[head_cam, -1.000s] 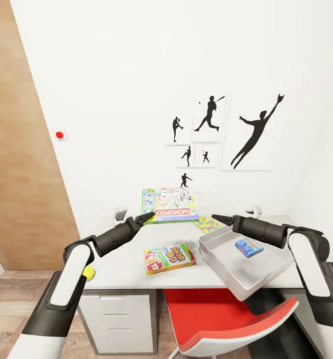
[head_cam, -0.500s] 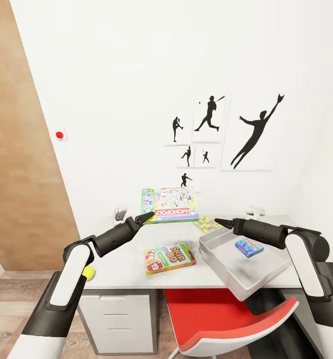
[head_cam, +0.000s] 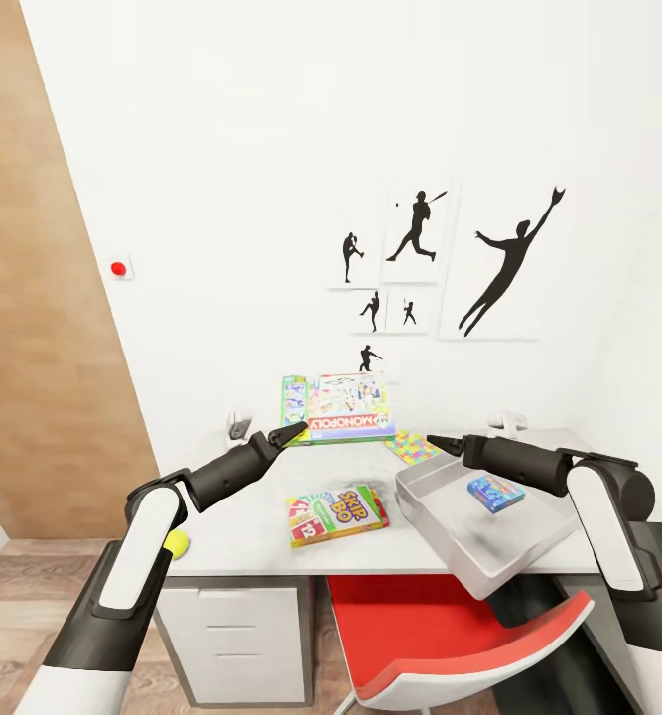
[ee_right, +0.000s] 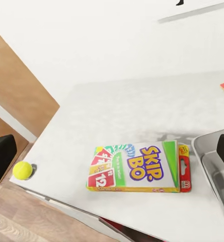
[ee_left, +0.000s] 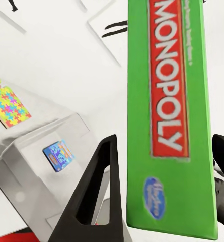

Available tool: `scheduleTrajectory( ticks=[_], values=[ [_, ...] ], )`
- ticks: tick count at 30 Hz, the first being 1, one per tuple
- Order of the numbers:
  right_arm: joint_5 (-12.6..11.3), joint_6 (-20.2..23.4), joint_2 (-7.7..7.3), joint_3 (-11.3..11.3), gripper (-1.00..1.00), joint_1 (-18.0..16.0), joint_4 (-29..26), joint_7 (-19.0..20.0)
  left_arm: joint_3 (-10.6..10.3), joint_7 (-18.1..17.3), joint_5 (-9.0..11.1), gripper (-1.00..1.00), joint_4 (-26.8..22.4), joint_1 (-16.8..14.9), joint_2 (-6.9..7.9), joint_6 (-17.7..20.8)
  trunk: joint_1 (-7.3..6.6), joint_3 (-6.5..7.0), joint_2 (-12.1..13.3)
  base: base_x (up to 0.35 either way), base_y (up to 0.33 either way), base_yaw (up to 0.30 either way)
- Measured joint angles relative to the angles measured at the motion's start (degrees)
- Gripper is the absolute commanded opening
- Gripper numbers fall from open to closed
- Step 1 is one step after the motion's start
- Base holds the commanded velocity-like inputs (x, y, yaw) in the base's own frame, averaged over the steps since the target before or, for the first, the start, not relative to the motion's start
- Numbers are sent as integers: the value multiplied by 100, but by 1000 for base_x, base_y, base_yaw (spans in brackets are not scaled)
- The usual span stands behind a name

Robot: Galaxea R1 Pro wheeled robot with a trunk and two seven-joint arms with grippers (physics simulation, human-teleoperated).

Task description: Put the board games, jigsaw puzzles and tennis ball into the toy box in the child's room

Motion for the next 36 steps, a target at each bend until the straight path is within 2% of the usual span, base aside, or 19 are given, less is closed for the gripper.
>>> scheduleTrajectory(
  ticks=[16,22,25,26,29,33,34,36],
  values=[
    [-9,18,-3,-6,100,0,-1,44,-32,3,-37,-100,0,10,25,8,0,0,0,0,0,0],
    [-14,24,-10,-16,100,0,-1,291,-54,-90,-74,-100,4,18,131,20,0,0,0,0,0,0],
    [-20,25,-23,-40,100,-1,-2,588,-91,-283,-95,-100,10,27,254,14,0,0,0,0,0,0],
    [-17,25,-23,-40,100,-1,-2,592,-91,-285,-96,-100,10,27,255,14,0,0,0,0,0,0],
    [-23,25,-34,-86,100,0,-2,783,-120,-416,-166,-100,15,45,320,7,0,0,0,0,0,0],
    [-49,24,-36,-177,100,0,-2,1017,-149,-569,-466,-100,27,65,385,-9,0,0,0,0,0,0],
    [-48,24,-36,-178,100,0,-2,1018,-149,-572,-461,-100,27,65,385,-8,0,0,0,0,0,0],
    [-64,24,-38,-202,100,0,-2,1077,-157,-614,-610,-100,34,70,399,-13,0,0,0,0,0,0]
  ],
)
